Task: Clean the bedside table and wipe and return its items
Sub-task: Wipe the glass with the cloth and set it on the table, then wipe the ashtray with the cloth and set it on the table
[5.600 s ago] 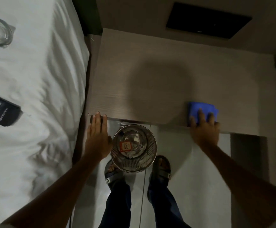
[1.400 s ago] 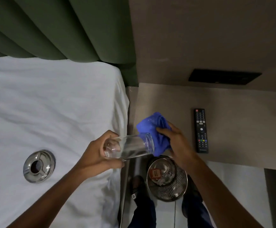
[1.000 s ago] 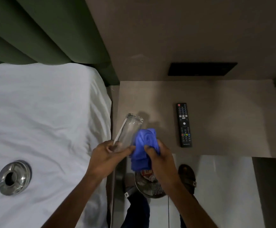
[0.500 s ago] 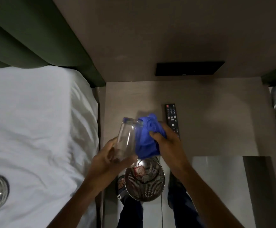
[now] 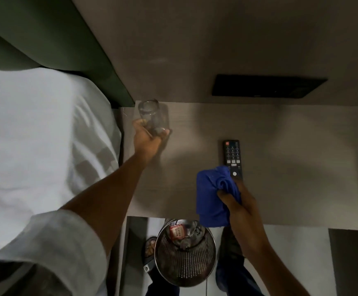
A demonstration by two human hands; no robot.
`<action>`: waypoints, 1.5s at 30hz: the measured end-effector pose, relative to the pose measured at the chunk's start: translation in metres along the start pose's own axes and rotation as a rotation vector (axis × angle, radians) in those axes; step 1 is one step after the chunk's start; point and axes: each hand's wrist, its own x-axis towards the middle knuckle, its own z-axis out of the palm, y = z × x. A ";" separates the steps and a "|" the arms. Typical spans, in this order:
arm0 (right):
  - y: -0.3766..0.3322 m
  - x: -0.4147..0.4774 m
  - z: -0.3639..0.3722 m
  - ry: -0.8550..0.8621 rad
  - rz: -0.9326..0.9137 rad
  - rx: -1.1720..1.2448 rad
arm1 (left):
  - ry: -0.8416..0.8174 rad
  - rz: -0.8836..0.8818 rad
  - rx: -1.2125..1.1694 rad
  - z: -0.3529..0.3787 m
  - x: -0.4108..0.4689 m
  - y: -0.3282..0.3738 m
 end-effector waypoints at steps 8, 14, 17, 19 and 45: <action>0.002 0.005 0.003 0.073 0.046 0.075 | 0.068 0.028 0.094 0.005 0.026 -0.012; -0.009 -0.002 0.018 -0.065 0.253 0.454 | -0.039 0.196 0.140 -0.042 -0.059 -0.005; -0.015 -0.012 0.041 -0.188 0.281 0.503 | 0.036 0.342 0.074 -0.086 -0.128 -0.014; -0.020 -0.023 0.066 -0.244 0.265 0.440 | 0.165 0.375 0.142 -0.129 -0.163 -0.026; 0.007 -0.151 0.269 -0.322 -0.691 -0.704 | 0.217 -0.310 -0.558 -0.324 -0.252 -0.091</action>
